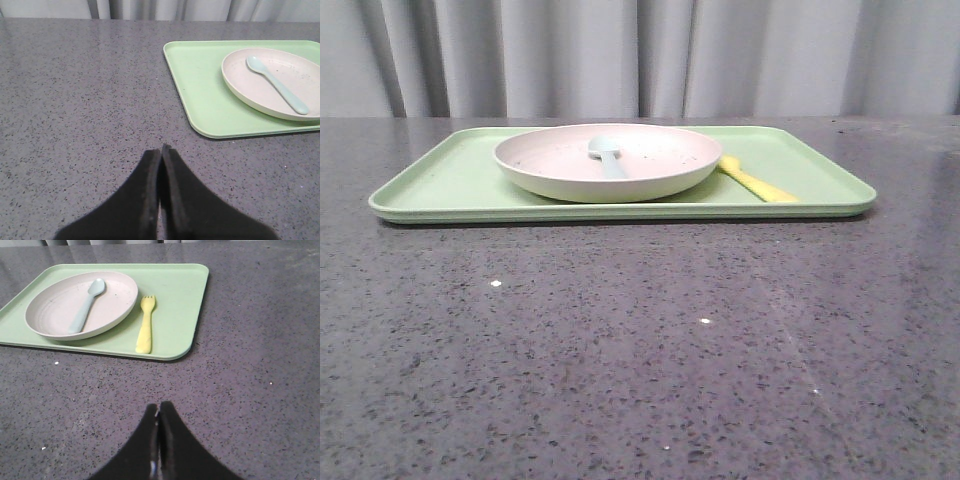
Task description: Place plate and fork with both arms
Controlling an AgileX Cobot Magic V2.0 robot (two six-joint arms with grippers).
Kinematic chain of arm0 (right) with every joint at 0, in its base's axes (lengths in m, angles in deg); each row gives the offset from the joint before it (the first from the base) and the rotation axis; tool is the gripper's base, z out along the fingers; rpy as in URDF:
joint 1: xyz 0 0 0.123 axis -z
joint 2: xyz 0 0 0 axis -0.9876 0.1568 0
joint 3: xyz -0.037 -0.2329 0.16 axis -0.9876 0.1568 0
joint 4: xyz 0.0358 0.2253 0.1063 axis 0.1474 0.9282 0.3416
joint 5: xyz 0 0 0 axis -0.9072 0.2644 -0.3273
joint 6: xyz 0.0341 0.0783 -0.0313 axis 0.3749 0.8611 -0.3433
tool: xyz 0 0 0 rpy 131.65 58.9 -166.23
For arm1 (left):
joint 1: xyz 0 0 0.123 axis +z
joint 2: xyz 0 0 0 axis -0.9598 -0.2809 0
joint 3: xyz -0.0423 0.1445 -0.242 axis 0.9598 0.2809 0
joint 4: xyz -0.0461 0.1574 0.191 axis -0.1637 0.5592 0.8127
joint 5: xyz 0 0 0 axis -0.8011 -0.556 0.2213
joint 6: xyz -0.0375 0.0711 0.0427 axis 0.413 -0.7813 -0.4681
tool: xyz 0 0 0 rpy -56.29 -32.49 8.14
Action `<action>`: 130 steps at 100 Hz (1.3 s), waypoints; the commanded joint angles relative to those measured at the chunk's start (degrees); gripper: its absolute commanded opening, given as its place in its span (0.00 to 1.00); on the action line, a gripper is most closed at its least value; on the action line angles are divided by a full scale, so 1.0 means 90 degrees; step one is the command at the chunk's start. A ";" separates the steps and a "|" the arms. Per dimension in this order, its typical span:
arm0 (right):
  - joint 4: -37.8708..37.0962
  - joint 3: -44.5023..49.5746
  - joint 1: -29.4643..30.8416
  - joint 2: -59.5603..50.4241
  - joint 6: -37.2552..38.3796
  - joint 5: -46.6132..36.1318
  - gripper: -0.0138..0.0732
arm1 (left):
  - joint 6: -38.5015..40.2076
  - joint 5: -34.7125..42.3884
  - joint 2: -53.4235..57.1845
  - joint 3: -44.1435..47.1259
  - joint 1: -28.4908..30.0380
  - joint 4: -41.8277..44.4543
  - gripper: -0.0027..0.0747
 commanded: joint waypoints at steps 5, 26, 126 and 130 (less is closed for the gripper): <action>-0.0086 -0.0169 0.0025 0.0039 -0.0057 -0.0458 0.08 | 0.0001 0.0833 -0.0046 -0.0093 0.0009 0.0054 0.01; -0.0086 -0.0169 0.0025 0.0039 -0.0057 -0.0458 0.08 | 0.0001 0.2865 0.0359 0.0855 0.0009 0.0168 0.01; -0.0086 -0.0169 0.0025 0.0039 -0.0057 -0.0432 0.08 | 0.0641 0.4057 0.2278 0.3502 0.0018 0.0916 0.01; -0.0086 -0.0169 0.0025 0.0039 -0.0057 -0.0432 0.08 | 0.0641 0.4057 0.2278 0.3502 0.0018 0.0916 0.01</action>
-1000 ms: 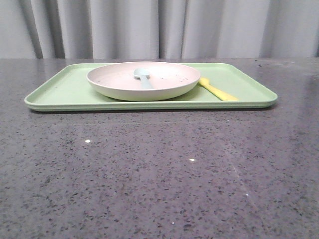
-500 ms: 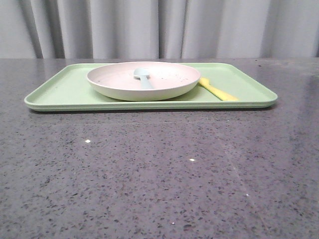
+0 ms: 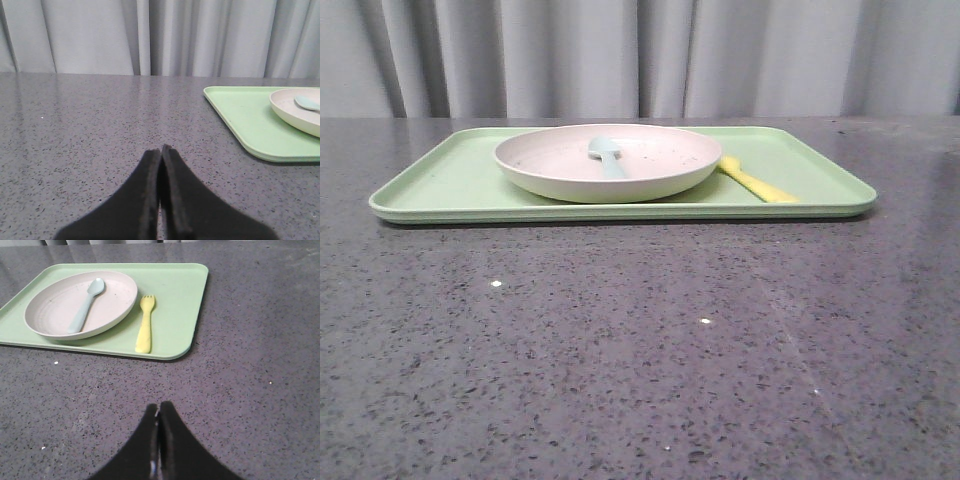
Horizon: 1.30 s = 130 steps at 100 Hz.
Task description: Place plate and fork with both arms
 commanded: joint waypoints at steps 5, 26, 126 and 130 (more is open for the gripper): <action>-0.0086 -0.0169 0.0019 0.0039 -0.0057 -0.0443 0.08 | 0.0046 0.0418 0.0198 0.0083 0.0018 0.0009 0.01; -0.0086 -0.0169 0.0019 0.0039 -0.0057 -0.0443 0.08 | 0.0046 0.0418 0.0198 0.0083 0.0018 0.0009 0.01; -0.0657 0.0300 0.0195 -0.0114 -0.0065 -0.1277 0.08 | 0.0046 0.0418 0.0198 0.0083 0.0018 0.0009 0.01; -0.0657 0.0451 0.0333 -0.0175 -0.0065 -0.1596 0.08 | 0.0046 0.0418 0.0198 0.0083 0.0018 0.0009 0.01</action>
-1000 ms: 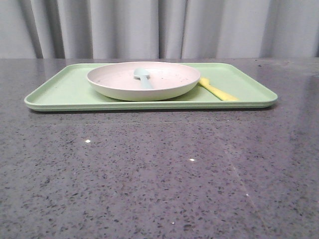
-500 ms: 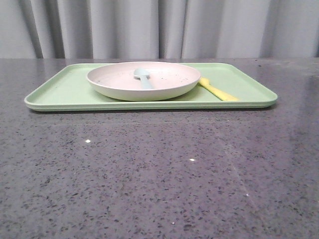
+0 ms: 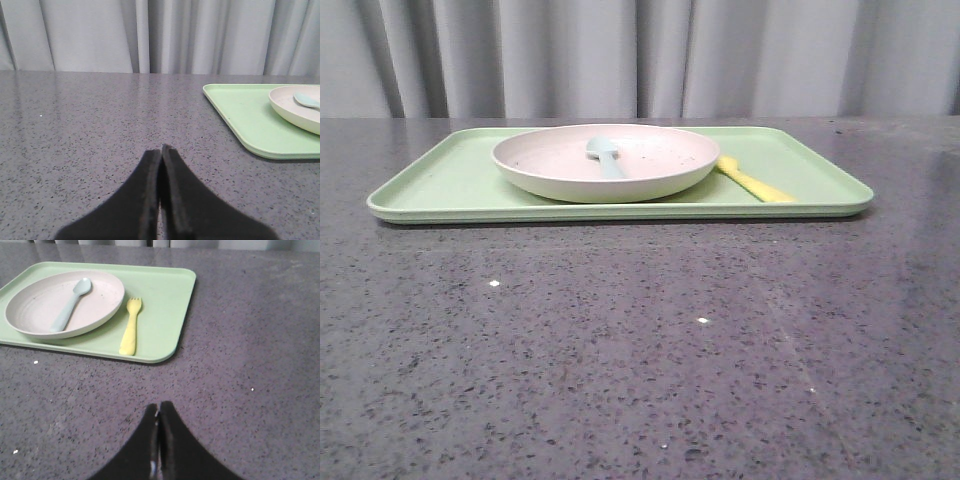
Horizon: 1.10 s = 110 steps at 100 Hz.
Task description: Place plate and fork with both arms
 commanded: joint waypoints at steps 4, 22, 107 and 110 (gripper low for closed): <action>-0.0167 0.0189 0.0376 -0.0114 -0.0065 -0.1363 0.08 | 0.0046 0.0461 0.0198 0.0083 0.0018 -0.0005 0.01; -0.0167 0.1002 0.0988 -0.0517 -0.0065 -0.2832 0.08 | 0.0046 0.0461 0.0198 0.0083 0.0018 -0.0005 0.01; -0.0124 0.2927 0.1722 -0.2296 -0.0065 -0.3041 0.08 | 0.0046 0.0461 0.0198 0.0083 0.0018 -0.0005 0.01; -0.0124 0.2927 0.1722 -0.2296 -0.0065 -0.3041 0.08 | 0.0046 0.0461 0.0198 0.0083 0.0018 -0.0005 0.01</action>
